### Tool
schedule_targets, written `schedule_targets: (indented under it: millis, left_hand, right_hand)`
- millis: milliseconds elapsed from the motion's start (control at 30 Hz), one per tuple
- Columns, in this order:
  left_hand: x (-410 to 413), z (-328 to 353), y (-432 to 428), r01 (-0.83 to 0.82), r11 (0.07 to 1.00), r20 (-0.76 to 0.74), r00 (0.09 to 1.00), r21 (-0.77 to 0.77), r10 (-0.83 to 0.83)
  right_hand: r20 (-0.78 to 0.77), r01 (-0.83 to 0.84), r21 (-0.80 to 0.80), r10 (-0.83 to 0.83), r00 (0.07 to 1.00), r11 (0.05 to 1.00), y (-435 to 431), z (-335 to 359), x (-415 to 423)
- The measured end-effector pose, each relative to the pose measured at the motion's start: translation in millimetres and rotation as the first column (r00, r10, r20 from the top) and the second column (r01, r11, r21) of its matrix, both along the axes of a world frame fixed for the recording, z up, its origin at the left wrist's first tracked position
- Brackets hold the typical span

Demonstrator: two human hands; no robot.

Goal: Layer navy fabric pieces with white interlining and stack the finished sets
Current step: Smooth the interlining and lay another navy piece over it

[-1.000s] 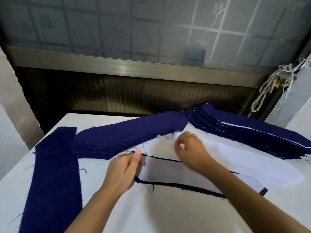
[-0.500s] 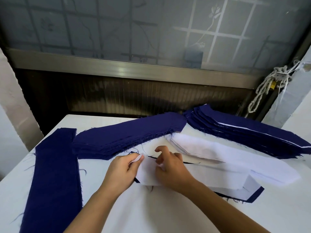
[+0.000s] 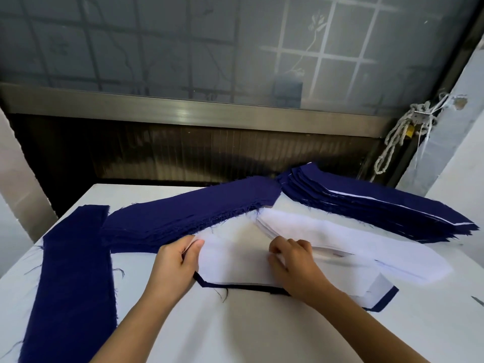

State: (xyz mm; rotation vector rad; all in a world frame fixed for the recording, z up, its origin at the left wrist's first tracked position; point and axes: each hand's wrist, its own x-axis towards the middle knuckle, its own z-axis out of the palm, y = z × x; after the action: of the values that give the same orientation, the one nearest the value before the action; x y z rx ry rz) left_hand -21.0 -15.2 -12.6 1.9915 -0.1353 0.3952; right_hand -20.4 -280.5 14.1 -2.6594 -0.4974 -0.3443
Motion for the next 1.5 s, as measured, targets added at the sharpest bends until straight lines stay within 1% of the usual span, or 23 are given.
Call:
schedule_targets:
  millis: [67, 133, 200, 267, 333, 400, 467, 567, 667, 733, 800, 867, 900, 967, 1000, 1033, 1067, 1133, 1233, 1300, 1367, 1500]
  left_hand:
    - [0, 0, 1, -0.031, 0.999, -0.001, 1.000, 0.036, 0.031]
    - [0, 1, 1, -0.052, 0.998, -0.010, 0.999, 0.020, 0.052]
    - [1, 1, 1, -0.077, 0.997, -0.024, 0.997, 0.005, 0.078]
    - [3, 0, 1, -0.106, 0.994, -0.033, 0.994, 0.039, 0.107]
    - [5, -1, 3, -0.127, 0.988, -0.046, 0.990, 0.084, 0.131]
    - [6, -1, 3, -0.136, 0.985, -0.058, 0.988, 0.104, 0.142]
    - [7, -1, 3, -0.135, 0.983, -0.063, 0.988, 0.123, 0.143]
    - [7, -1, 3, -0.133, 0.978, -0.052, 0.988, 0.160, 0.142]
    - [7, -1, 2, -0.151, 0.977, -0.055, 0.985, 0.149, 0.161]
    - [6, -1, 1, -0.157, 0.979, -0.062, 0.984, 0.130, 0.166]
    - [6, 0, 0, -0.159, 0.981, -0.073, 0.983, 0.112, 0.168]
    - [6, 0, 0, -0.161, 0.984, -0.089, 0.982, 0.081, 0.168]
    - [6, 1, 1, -0.162, 0.985, -0.094, 0.981, 0.062, 0.168]
    - [5, 2, 1, -0.169, 0.985, -0.099, 0.980, 0.038, 0.172]
    - [5, 3, 0, -0.172, 0.984, -0.104, 0.979, 0.035, 0.175]
    - [4, 3, 0, -0.179, 0.983, -0.112, 0.977, 0.037, 0.182]
    - [4, 3, 0, -0.189, 0.981, -0.121, 0.974, 0.042, 0.193]
    - [5, 4, 1, -0.224, 0.970, -0.133, 0.963, 0.092, 0.235]
    - [6, 5, 0, -0.267, 0.933, -0.119, 0.946, 0.239, 0.301]
    - [6, 6, -3, -0.278, 0.910, -0.102, 0.941, 0.307, 0.322]
    - [5, 6, -6, -0.286, 0.891, -0.091, 0.937, 0.353, 0.337]
    - [5, 6, -7, -0.292, 0.879, -0.085, 0.934, 0.377, 0.347]
  right_hand:
    - [0.018, 0.002, 0.019, -0.002, 1.000, 1.000, -13, 6, -6]
    - [0.022, 0.019, 0.005, -0.020, 1.000, 1.000, -32, 8, -14]
    - [-0.010, 0.061, -0.007, -0.061, 0.998, 0.998, -56, 8, -23]
    - [-0.015, 0.127, -0.071, -0.128, 0.992, 0.989, -78, 6, -30]
    - [0.065, 0.201, -0.119, -0.194, 0.979, 0.972, -98, 0, -34]
    - [0.167, 0.282, -0.103, -0.263, 0.950, 0.954, -112, -8, -34]
    - [0.197, 0.358, -0.090, -0.336, 0.921, 0.929, -120, -18, -33]
    - [0.252, 0.392, -0.094, -0.359, 0.899, 0.915, -125, -28, -31]
    - [0.300, 0.409, -0.077, -0.370, 0.879, 0.909, -125, -30, -31]
    - [0.308, 0.450, -0.024, -0.421, 0.853, 0.893, -126, -30, -31]
    - [0.280, 0.502, 0.061, -0.497, 0.821, 0.863, -128, -29, -32]
    - [0.216, 0.546, 0.217, -0.586, 0.781, 0.809, -130, -28, -36]
    - [0.152, 0.557, 0.331, -0.625, 0.765, 0.762, -129, -26, -39]
    - [0.020, 0.554, 0.542, -0.669, 0.743, 0.631, -128, -21, -44]
    - [-0.014, 0.553, 0.607, -0.687, 0.726, 0.571, -128, -18, -45]
    - [-0.018, 0.549, 0.643, -0.707, 0.707, 0.533, -128, -16, -46]
    - [-0.005, 0.545, 0.659, -0.722, 0.692, 0.518, -127, -14, -46]
    - [-0.003, 0.552, 0.654, -0.728, 0.685, 0.517, -127, -11, -46]
    - [-0.061, 0.618, 0.574, -0.724, 0.687, 0.537, -127, -16, -44]
    - [-0.076, 0.637, 0.530, -0.717, 0.693, 0.559, -128, -20, -43]
    - [-0.059, 0.645, 0.494, -0.718, 0.694, 0.583, -129, -23, -41]
    - [-0.035, 0.661, 0.449, -0.727, 0.685, 0.601, -131, -27, -38]
